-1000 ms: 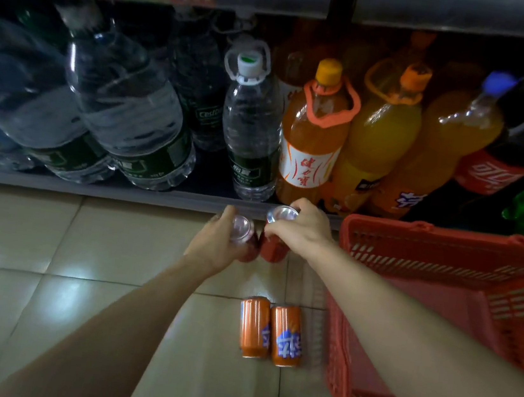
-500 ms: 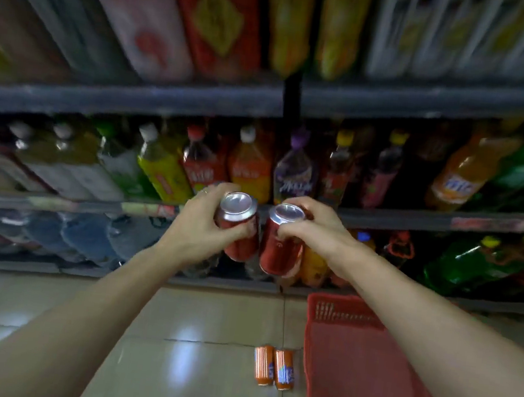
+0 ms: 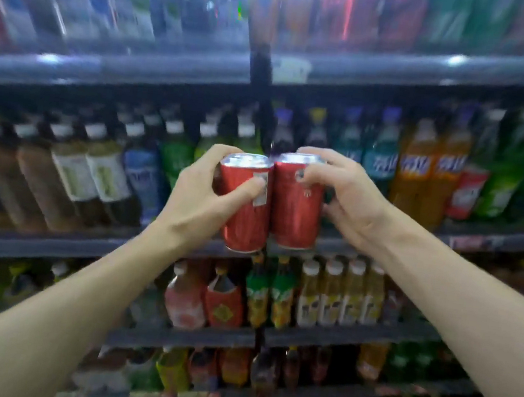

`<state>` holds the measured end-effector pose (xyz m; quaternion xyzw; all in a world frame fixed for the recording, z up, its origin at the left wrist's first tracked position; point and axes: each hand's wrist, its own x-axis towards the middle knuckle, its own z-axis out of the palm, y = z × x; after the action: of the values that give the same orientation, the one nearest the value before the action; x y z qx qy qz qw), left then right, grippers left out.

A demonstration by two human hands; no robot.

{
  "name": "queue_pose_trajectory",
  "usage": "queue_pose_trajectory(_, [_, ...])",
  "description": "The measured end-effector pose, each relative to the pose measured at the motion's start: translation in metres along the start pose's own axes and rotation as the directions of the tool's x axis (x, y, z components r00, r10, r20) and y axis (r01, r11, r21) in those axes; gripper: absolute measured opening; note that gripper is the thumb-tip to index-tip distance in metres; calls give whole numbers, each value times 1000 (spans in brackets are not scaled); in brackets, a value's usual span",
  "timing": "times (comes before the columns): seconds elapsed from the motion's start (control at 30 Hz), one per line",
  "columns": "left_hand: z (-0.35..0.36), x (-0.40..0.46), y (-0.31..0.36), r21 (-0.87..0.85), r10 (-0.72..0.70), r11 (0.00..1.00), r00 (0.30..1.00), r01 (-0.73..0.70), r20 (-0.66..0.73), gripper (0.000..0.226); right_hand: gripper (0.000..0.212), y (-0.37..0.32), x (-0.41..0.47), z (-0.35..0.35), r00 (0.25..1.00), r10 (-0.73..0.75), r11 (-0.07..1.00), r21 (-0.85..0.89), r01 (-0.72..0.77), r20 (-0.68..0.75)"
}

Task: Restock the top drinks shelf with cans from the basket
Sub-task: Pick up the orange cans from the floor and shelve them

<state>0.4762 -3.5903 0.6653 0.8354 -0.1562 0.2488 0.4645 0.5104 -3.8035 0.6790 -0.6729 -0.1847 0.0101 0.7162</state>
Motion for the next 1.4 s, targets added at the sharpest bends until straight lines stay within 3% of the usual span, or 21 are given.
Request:
queue_pose_trajectory(0.13, [-35, 63, 68, -54, 87, 994, 993, -91, -80, 53, 41, -97, 20, -1, 995, -96, 995, 29, 96, -4])
queue_pose_trajectory(0.2, [-47, 90, 96, -70, 111, 991, 989, -118, -101, 50, 42, -134, 29, -4, 991, -132, 989, 60, 132, -14])
queue_pose_trajectory(0.27, [-53, 114, 121, -88, 131, 986, 983, -143, -130, 45, 27, -163, 35, -9, 985, -173, 984, 46, 174, -26])
queue_pose_trajectory(0.33, [-54, 134, 143, -65, 151, 984, 975, -164, -163, 40, 15, -185, 41, -17, 975, -209, 977, 23, 211, -74])
queue_pose_trajectory(0.43, [-47, 162, 169, -52, 147, 985, 963, -163, -225, 42, 38, -209, 56, -34, 954, -263, 965, -29, 261, -147])
queue_pose_trajectory(0.5, [-40, 178, 182, -83, 132, 984, 959, -158, -252, 43, 41, -222, 67, -49, 940, -284, 959, -38, 282, -187])
queue_pose_trajectory(0.67, [-15, 226, 210, -108, 131, 979, 940, -173, -315, 46, 19, -252, 99, -88, 883, -370, 929, -125, 348, -289])
queue_pose_trajectory(0.73, [-7, 245, 217, -142, 125, 973, 933, -182, -336, 48, 21, -264, 117, -99, 860, -401, 915, -180, 360, -316])
queue_pose_trajectory(0.87, [3, 284, 224, -200, 95, 963, 922, -181, -375, 55, 29, -286, 145, -114, 823, -463, 872, -338, 355, -330])
queue_pose_trajectory(1.07, [9, 341, 214, -251, 65, 952, 917, -175, -393, 56, 56, -301, 187, -118, 766, -512, 809, -517, 279, -388])
queue_pose_trajectory(1.4, [26, 398, 188, -271, 29, 956, 952, -115, -304, 61, 53, -284, 248, -120, 707, -589, 637, -763, 108, -392])
